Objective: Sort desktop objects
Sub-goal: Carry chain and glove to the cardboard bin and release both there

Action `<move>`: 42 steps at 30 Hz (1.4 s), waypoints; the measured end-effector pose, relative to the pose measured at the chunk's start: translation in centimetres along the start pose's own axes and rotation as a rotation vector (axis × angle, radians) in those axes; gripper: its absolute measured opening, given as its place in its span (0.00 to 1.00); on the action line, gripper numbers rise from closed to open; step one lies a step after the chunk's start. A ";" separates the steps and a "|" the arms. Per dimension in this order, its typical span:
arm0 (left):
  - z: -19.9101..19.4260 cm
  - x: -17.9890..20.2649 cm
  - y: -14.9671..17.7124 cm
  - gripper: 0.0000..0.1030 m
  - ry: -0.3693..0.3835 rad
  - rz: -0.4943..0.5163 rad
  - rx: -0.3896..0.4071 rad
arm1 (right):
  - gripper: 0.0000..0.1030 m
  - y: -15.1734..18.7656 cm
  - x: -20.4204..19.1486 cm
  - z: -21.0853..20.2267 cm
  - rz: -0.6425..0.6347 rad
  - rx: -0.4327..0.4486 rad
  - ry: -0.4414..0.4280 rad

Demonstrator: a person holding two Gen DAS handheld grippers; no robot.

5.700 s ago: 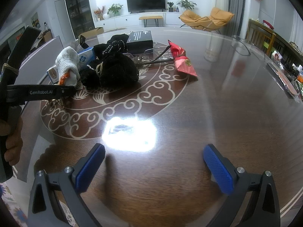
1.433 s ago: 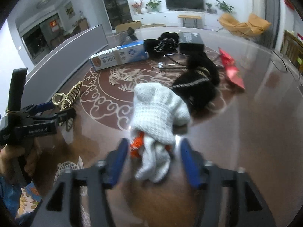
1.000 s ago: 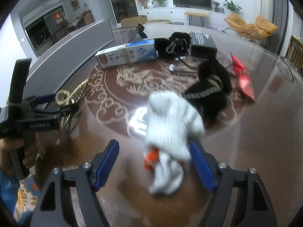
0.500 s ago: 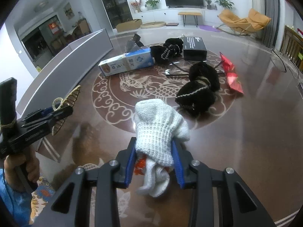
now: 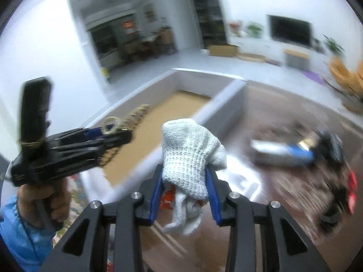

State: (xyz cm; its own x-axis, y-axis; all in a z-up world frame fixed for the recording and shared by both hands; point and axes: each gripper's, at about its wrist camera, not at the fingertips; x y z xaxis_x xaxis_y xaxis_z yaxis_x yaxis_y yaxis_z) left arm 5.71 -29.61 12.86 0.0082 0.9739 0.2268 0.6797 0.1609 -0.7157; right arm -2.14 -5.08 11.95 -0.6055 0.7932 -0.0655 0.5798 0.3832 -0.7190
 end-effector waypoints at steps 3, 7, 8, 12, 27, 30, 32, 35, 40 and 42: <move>0.0 -4.4 -0.5 0.43 -0.067 -0.047 -0.031 | 0.35 -2.5 -5.5 1.6 -0.088 0.011 -0.063; 1.1 -9.4 0.3 0.43 -0.157 -0.081 -0.095 | 0.35 -3.9 -11.3 5.3 -0.178 -0.017 -0.085; 1.5 -10.2 0.5 0.43 -0.171 -0.086 -0.110 | 0.35 -4.0 -12.1 6.3 -0.187 -0.034 -0.085; 3.5 -12.7 1.8 0.43 -0.215 -0.095 -0.209 | 0.37 -3.4 -14.8 10.4 -0.233 -0.104 -0.053; 8.0 -11.3 3.9 0.91 -0.366 0.107 -0.359 | 0.74 0.2 -16.5 14.9 -0.400 -0.214 0.088; 7.9 -11.1 4.1 0.91 -0.393 0.142 -0.367 | 0.74 0.1 -16.4 14.8 -0.408 -0.238 0.091; 7.7 -10.9 4.3 0.91 -0.393 0.146 -0.371 | 0.74 0.3 -16.5 14.6 -0.416 -0.254 0.092; 6.8 -10.7 5.0 0.91 -0.386 0.133 -0.356 | 0.75 1.1 -16.7 13.8 -0.432 -0.260 0.081; 5.7 -10.7 4.7 0.94 -0.400 0.100 -0.284 | 0.75 0.2 -16.1 14.1 -0.423 -0.195 0.076; 4.9 -11.2 3.9 0.94 -0.383 0.047 -0.211 | 0.76 -0.4 -15.2 13.4 -0.374 -0.122 0.070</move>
State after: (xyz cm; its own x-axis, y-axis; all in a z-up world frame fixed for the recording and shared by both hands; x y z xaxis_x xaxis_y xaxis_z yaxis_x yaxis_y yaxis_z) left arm 4.74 -39.07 4.30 -0.2031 0.9748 -0.0926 0.8205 0.1178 -0.5594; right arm -0.45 -23.66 3.92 -0.7511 0.6167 0.2356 0.3894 0.7021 -0.5962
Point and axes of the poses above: each gripper's, at about its wrist camera, not at the fingertips, and z roughly the way its jaws point, x to its right, y to its underside, and after that the axes turned 12 degrees about y, right-handed
